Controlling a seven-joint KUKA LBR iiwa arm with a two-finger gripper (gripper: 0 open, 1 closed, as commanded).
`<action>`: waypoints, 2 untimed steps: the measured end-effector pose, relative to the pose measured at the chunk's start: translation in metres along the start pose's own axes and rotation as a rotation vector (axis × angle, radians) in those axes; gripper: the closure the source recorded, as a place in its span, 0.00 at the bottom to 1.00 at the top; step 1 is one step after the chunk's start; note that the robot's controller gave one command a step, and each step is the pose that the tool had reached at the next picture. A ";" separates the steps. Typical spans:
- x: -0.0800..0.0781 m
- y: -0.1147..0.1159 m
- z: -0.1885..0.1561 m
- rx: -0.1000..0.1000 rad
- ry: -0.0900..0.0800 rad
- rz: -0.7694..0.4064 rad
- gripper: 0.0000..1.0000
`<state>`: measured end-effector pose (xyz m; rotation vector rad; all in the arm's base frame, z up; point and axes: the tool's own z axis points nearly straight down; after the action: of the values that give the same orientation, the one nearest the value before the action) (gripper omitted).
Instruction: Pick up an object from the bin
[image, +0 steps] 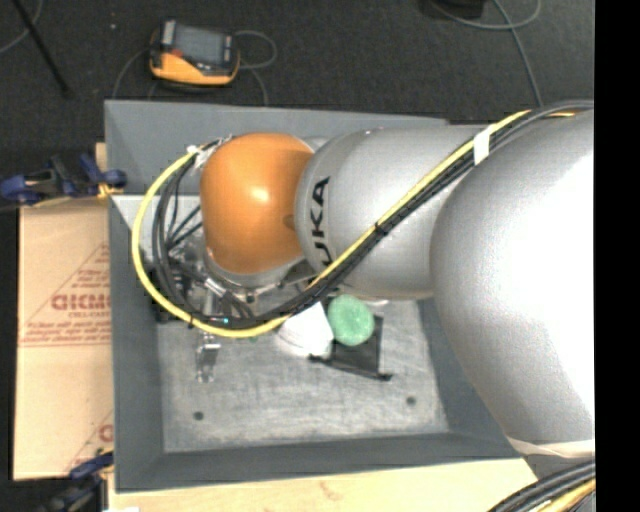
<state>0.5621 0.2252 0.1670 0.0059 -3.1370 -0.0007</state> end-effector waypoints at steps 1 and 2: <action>-0.002 -0.001 -0.004 -0.002 -0.008 0.004 0.00; -0.017 -0.001 0.010 -0.003 -0.016 -0.097 0.00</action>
Offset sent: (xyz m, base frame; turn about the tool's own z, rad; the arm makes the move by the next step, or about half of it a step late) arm 0.0551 -0.0113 -0.0688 -0.3509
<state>0.5794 0.2238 0.1573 0.1593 -3.1489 -0.0059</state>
